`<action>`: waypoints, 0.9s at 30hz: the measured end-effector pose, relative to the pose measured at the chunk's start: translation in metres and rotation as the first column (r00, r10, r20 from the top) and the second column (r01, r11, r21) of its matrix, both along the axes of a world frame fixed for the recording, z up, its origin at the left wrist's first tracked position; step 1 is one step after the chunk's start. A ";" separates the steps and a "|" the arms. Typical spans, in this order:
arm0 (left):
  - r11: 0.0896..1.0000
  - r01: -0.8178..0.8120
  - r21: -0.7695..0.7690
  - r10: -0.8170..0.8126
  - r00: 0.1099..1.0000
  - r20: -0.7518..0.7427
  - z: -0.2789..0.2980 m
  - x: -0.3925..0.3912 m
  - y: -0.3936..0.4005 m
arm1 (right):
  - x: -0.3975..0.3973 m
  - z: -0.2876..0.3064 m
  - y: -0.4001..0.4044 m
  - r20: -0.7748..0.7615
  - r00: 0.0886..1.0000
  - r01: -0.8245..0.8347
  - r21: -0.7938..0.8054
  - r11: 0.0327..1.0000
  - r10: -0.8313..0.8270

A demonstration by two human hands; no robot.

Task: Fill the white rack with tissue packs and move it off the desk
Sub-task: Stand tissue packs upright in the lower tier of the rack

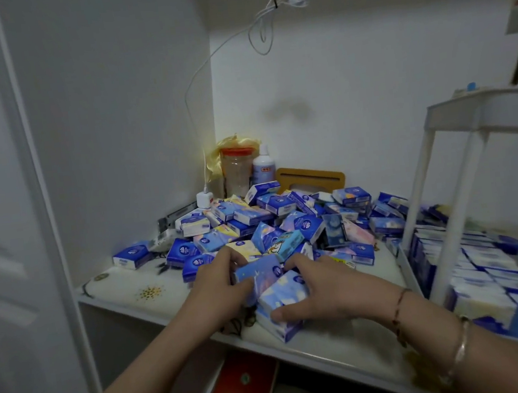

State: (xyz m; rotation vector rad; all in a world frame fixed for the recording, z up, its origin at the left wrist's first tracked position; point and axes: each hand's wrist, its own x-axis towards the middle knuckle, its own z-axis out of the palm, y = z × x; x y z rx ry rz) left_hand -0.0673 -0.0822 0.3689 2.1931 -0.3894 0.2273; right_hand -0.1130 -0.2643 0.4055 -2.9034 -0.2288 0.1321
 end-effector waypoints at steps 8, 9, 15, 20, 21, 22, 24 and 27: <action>0.967 0.005 0.254 0.024 0.993 -0.111 0.012 -0.002 -0.001 | -0.009 0.022 0.016 -0.117 0.992 0.017 -0.240 0.971 -0.047; 0.972 -0.001 0.237 0.023 0.996 -0.091 0.013 -0.002 -0.002 | -0.008 0.022 0.018 -0.126 0.991 0.019 -0.217 0.976 -0.048; 0.997 -0.052 0.052 0.050 0.998 0.031 0.024 -0.015 -0.001 | -0.008 0.009 0.012 -0.008 0.997 0.072 0.017 0.997 -0.072; 0.983 0.032 -0.181 -0.030 0.999 0.011 0.055 -0.030 -0.012 | -0.027 0.023 -0.019 0.097 0.983 0.096 0.439 0.893 -0.153; 0.970 0.066 -0.234 -0.066 0.998 0.007 0.063 -0.035 -0.016 | -0.036 0.029 -0.027 0.140 0.976 0.085 0.469 0.879 -0.169; 0.954 0.108 -0.280 -0.111 0.994 0.005 0.070 -0.040 -0.020 | -0.045 0.035 -0.035 0.167 0.970 0.069 0.507 0.859 -0.176; 0.913 0.216 -0.346 -0.234 0.972 -0.011 0.083 -0.049 -0.028 | -0.068 0.046 -0.054 0.168 0.970 0.040 0.607 0.794 -0.177; 0.849 0.402 -0.344 -0.441 0.896 -0.041 0.096 -0.061 -0.045 | -0.109 0.059 -0.084 0.170 0.967 0.016 0.702 0.712 -0.189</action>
